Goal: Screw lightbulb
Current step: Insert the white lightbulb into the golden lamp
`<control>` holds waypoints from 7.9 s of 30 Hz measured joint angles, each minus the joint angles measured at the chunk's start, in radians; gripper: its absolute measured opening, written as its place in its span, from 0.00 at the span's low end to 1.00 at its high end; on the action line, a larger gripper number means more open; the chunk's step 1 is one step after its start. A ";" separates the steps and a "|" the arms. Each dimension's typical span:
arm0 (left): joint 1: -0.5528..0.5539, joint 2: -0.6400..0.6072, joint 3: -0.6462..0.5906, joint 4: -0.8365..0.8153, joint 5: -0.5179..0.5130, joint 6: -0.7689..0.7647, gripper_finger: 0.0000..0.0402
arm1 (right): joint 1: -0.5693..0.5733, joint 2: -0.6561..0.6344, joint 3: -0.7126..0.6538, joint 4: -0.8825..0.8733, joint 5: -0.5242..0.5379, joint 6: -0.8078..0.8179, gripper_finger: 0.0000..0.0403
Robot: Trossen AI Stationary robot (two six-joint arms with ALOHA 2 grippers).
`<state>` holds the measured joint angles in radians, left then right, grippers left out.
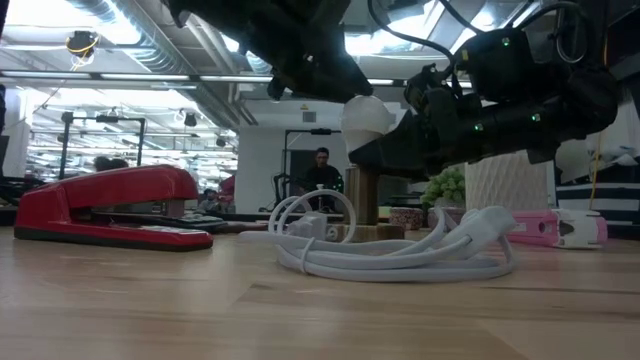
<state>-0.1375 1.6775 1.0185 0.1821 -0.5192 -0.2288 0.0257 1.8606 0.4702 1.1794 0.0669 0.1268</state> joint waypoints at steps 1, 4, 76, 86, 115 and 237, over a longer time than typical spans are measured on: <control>0.000 0.000 0.000 -0.006 0.000 -0.001 0.40 | 0.000 0.000 0.000 0.000 0.000 0.000 0.49; 0.000 0.000 0.001 -0.026 0.000 -0.021 0.40 | 0.001 0.000 0.000 0.000 0.011 0.000 0.56; -0.125 -0.026 0.000 -0.031 0.032 -0.063 0.40 | 0.001 -0.108 0.000 -0.160 -0.030 -0.045 0.66; -0.108 -0.012 0.000 -0.051 0.039 -0.108 0.40 | 0.001 -0.108 0.000 -0.159 -0.030 -0.043 0.66; -0.044 0.010 0.001 -0.006 0.027 -0.112 0.40 | 0.000 -0.108 0.000 -0.160 -0.027 -0.043 0.66; -0.006 -0.018 0.000 0.037 -0.054 -0.047 0.40 | 0.000 -0.432 0.000 -0.868 0.045 0.067 0.66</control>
<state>-0.1440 1.6597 1.0187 0.2195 -0.5735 -0.2754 0.0257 1.4288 0.4698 0.3116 0.1115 0.1939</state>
